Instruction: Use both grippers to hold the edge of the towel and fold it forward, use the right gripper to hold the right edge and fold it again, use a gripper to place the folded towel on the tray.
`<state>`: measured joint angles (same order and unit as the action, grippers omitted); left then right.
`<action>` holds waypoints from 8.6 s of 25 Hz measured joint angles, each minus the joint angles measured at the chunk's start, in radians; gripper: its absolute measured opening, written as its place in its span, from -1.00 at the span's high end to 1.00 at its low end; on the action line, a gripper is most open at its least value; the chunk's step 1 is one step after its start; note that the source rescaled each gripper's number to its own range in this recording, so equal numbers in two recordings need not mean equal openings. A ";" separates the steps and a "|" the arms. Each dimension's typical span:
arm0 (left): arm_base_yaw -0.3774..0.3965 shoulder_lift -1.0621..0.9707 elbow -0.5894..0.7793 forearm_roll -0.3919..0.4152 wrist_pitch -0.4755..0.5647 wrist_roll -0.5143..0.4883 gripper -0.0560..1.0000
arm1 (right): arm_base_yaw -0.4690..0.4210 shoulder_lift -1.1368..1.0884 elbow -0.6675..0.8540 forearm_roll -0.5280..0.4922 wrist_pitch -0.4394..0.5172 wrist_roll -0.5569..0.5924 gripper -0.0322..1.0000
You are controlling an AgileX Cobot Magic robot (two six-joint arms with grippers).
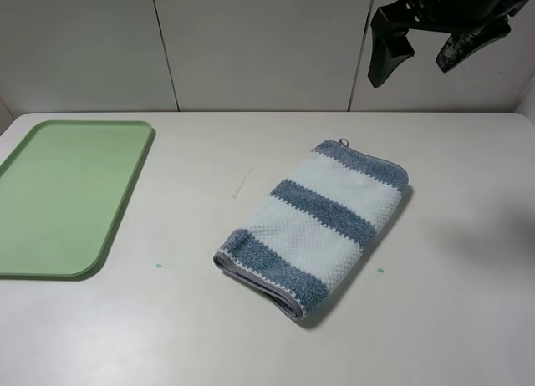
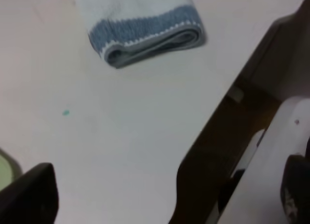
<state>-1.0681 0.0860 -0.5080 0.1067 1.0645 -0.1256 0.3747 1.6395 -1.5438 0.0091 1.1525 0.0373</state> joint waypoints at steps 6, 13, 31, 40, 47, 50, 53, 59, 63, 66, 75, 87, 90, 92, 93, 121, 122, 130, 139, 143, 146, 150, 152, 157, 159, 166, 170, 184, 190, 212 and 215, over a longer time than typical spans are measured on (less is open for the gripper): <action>0.001 0.000 0.000 0.015 0.000 0.029 -0.73 | 0.000 0.000 0.000 0.000 0.022 0.006 -1.00; 0.266 0.000 0.000 0.018 0.000 0.032 -0.73 | 0.000 0.000 0.000 -0.004 0.024 0.054 -1.00; 1.024 0.000 0.000 0.021 0.000 0.032 -0.73 | 0.003 0.161 0.026 -0.015 -0.141 -0.416 -1.00; 1.055 0.000 0.000 0.052 0.000 0.033 -0.73 | -0.005 0.360 0.030 -0.023 -0.212 -0.509 -1.00; 1.055 0.000 0.000 0.079 0.000 0.033 -0.73 | -0.073 0.419 0.029 0.037 -0.217 -0.568 -1.00; 1.055 0.000 0.000 0.084 0.000 0.034 -0.73 | -0.092 0.432 0.018 0.066 -0.219 -0.603 -1.00; 1.055 0.000 0.000 0.088 0.000 0.033 -0.73 | -0.101 0.453 -0.014 0.078 -0.216 -0.618 -1.00; 1.055 0.000 0.000 0.088 0.000 0.035 -0.73 | -0.103 0.503 -0.106 0.078 -0.203 -0.621 -1.00; 1.055 0.000 0.000 0.088 0.000 0.035 -0.73 | -0.126 0.542 -0.134 0.078 -0.204 -0.621 -1.00; 1.055 0.000 0.000 0.088 0.000 0.036 -0.73 | -0.151 0.571 -0.136 0.075 -0.202 -0.621 -1.00; 1.055 0.000 0.000 0.089 0.000 0.036 -0.73 | -0.174 0.625 -0.138 0.067 -0.199 -0.644 -1.00; 1.055 0.000 0.000 0.089 0.000 0.036 -0.73 | -0.174 0.690 -0.145 0.079 -0.208 -0.669 -1.00; 1.055 0.000 0.000 0.089 0.000 0.036 -0.73 | -0.174 0.698 -0.150 0.079 -0.207 -0.671 -1.00; 1.055 0.000 0.000 0.089 0.000 0.036 -0.73 | -0.174 0.704 -0.151 0.079 -0.206 -0.671 -1.00; 1.055 0.000 0.000 0.089 0.000 0.036 -0.73 | -0.174 0.705 -0.153 0.079 -0.204 -0.671 -1.00; 1.055 0.000 0.000 0.089 0.000 0.036 -0.73 | -0.171 0.667 -0.233 -0.009 -0.082 -0.570 0.78; 1.055 0.000 0.000 0.090 0.000 0.036 -0.73 | -0.172 0.660 -0.255 -0.027 -0.067 -0.565 0.78; 1.055 0.000 0.000 0.090 0.000 0.036 -0.73 | -0.172 0.622 -0.424 -0.101 0.040 -0.531 0.78; 1.055 0.000 0.000 0.090 0.000 0.036 -0.73 | -0.172 0.600 -0.499 -0.116 0.060 -0.529 0.78; 1.055 0.000 0.000 0.090 0.000 0.036 -0.73 | -0.172 0.561 -0.499 -0.116 0.062 -0.528 0.78; 1.055 0.000 0.000 0.090 0.000 0.036 -0.73 | -0.172 0.529 -0.499 -0.114 0.064 -0.528 0.78; 1.055 0.000 0.000 0.090 0.000 0.036 -0.73 | -0.172 0.508 -0.483 -0.093 0.063 -0.528 0.78; 1.055 0.000 0.000 0.090 0.000 0.036 -0.73 | -0.172 0.502 -0.451 -0.091 0.064 -0.528 0.78; 1.055 0.000 0.000 0.090 0.000 0.036 -0.73 | -0.171 0.497 -0.374 -0.091 0.064 -0.528 0.78; 1.055 0.000 0.000 0.090 0.000 0.036 -0.73 | -0.161 0.497 -0.355 -0.096 0.063 -0.528 0.78; 1.055 0.000 0.000 0.090 0.000 0.036 -0.73 | -0.092 0.496 -0.340 -0.118 0.063 -0.519 0.78; 1.055 0.000 0.000 0.090 0.000 0.036 -0.73 | -0.052 0.493 -0.321 -0.126 0.063 -0.497 0.78; 1.055 0.000 0.000 0.091 0.000 0.036 -0.73 | 0.041 0.493 -0.261 -0.122 0.065 -0.463 0.78; 1.055 0.000 0.000 0.125 0.000 0.036 -0.73 | 0.061 0.488 -0.229 -0.119 0.064 -0.463 0.78; 1.055 0.000 0.000 0.143 0.000 0.036 -0.73 | 0.064 0.476 -0.184 -0.034 0.063 -0.445 -0.98; 1.055 0.000 0.000 0.143 0.000 0.036 -0.73 | 0.064 0.437 -0.183 -0.032 0.063 -0.445 -1.00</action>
<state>-0.0130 0.0860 -0.5080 0.2496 1.0645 -0.0901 0.4390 2.0768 -1.7264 -0.0232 1.2156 -0.4079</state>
